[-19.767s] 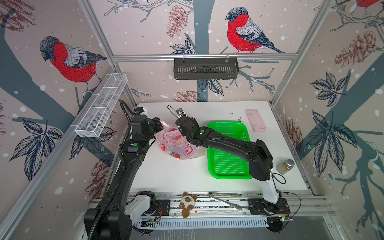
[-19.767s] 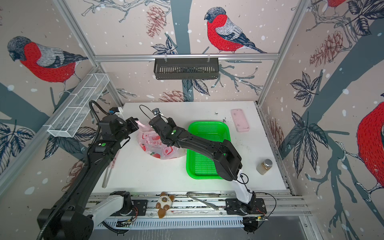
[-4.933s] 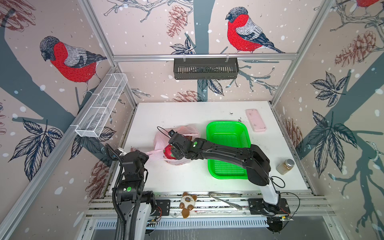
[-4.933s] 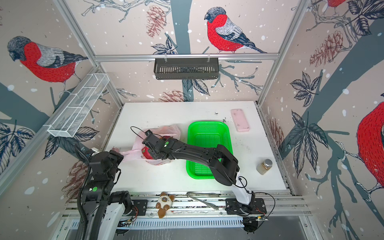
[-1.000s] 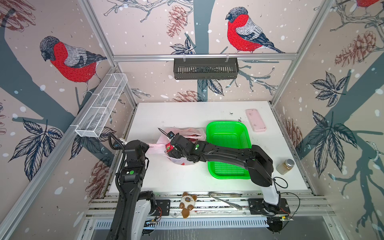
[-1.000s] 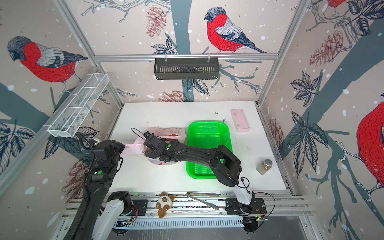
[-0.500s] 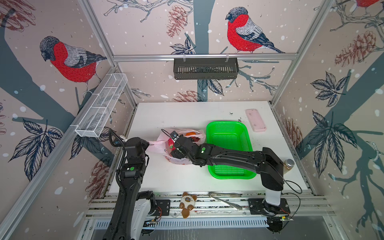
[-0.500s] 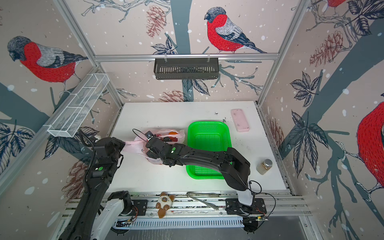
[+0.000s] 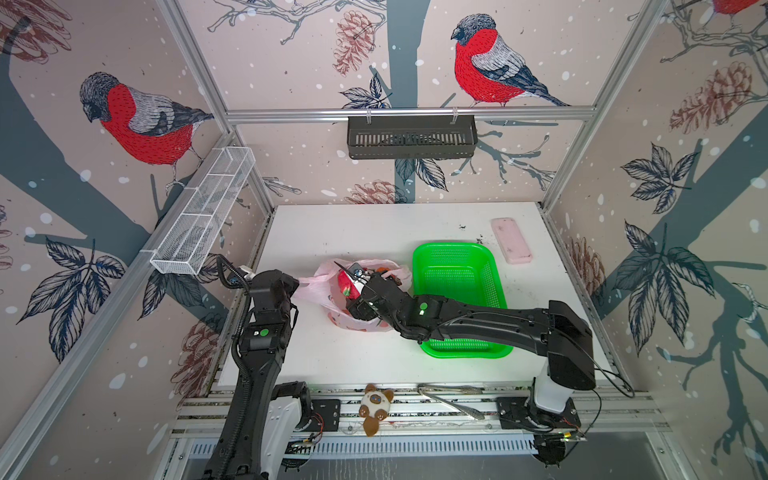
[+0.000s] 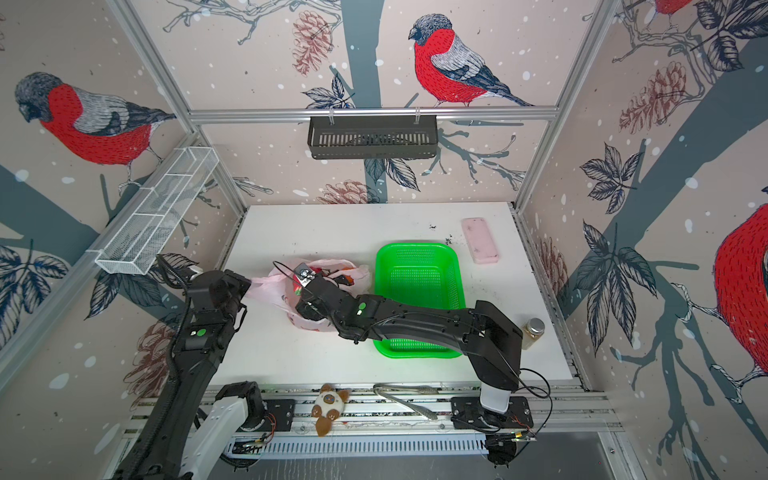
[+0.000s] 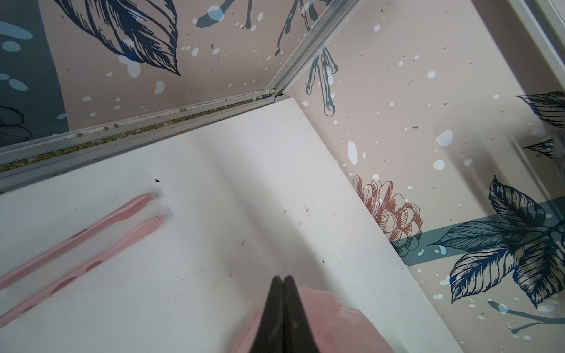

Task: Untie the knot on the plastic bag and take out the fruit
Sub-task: 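Lift the dragon fruit up out of the bag with the right gripper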

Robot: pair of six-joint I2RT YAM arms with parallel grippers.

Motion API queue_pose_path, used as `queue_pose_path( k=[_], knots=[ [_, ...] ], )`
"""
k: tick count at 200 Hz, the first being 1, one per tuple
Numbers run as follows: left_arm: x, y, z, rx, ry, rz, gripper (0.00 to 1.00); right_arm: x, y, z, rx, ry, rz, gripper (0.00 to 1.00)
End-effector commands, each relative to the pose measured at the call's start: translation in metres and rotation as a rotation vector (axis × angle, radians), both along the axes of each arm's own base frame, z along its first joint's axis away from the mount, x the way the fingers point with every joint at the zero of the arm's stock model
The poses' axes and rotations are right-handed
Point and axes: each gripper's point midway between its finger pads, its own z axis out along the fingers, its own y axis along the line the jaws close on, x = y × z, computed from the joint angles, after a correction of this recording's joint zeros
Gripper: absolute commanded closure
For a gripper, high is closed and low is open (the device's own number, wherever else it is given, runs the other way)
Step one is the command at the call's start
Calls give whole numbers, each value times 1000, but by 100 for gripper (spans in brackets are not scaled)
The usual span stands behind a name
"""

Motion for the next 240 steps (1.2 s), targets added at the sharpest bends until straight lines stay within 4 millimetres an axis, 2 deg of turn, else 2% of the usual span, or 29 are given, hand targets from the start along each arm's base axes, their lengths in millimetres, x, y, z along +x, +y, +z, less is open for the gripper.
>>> queue_pose_path(
  k=[1,52,80,142,181,240],
  knots=[
    [3,-2,15,-11,-57,-10,100,6,7,37,121,-89,-12,81],
    [0,-1,17,-12,-64,-2,100,12,7,53,171,-137,-35,83],
    [-4,-3,16,-27,-70,-6,100,23,8,58,203,-144,-65,83],
    [-19,-9,11,-75,-86,-14,100,53,33,86,282,-187,-84,83],
    [-28,-12,10,-109,-113,-14,100,63,45,96,325,-205,-73,83],
    [-34,-11,16,-108,-135,-4,100,73,57,137,401,-263,-61,83]
  ],
)
